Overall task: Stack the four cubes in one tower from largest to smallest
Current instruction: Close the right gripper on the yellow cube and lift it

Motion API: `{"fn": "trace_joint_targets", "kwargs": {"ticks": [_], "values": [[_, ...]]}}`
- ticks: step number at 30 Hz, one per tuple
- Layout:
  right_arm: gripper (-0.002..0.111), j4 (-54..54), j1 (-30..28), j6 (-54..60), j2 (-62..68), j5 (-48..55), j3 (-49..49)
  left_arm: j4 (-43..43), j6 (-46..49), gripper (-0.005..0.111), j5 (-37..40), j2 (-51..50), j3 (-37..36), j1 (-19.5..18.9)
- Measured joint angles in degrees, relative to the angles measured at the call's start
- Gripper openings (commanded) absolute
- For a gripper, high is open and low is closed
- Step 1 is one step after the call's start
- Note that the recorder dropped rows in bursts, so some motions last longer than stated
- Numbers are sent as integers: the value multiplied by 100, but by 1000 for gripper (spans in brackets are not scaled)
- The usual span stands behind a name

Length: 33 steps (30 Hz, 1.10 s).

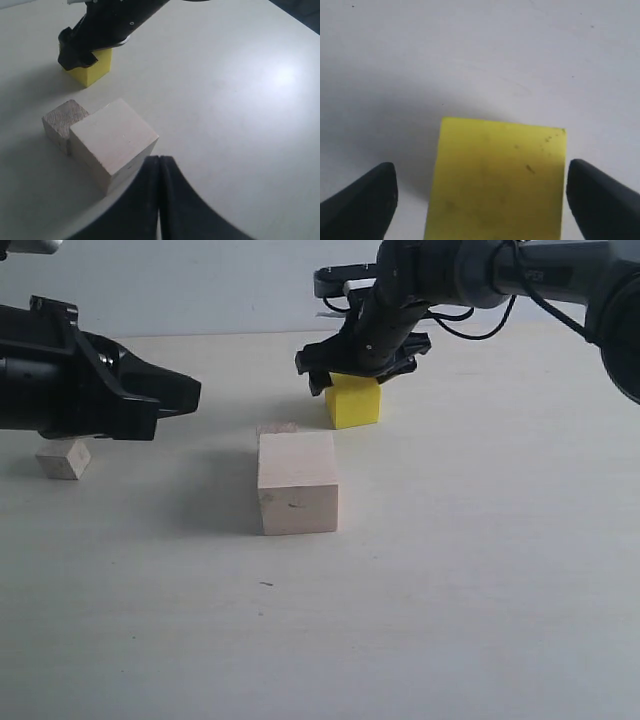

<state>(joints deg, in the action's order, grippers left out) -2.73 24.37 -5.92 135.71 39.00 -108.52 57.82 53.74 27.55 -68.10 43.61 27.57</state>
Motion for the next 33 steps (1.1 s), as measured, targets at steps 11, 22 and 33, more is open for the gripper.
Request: {"fn": "trace_joint_targets", "kwargs": {"ticks": [11,22,33], "values": [[0,706,0,-451,-121,459,-12,-48,0,0,10,0,0,0],[0,421,0,-265,-1423,1971,-12,-58,0,0,21,0,0,0],[0,-808,525,263,-3649,1145,2336,-58,-137,0,18,57,-189,0]]}}
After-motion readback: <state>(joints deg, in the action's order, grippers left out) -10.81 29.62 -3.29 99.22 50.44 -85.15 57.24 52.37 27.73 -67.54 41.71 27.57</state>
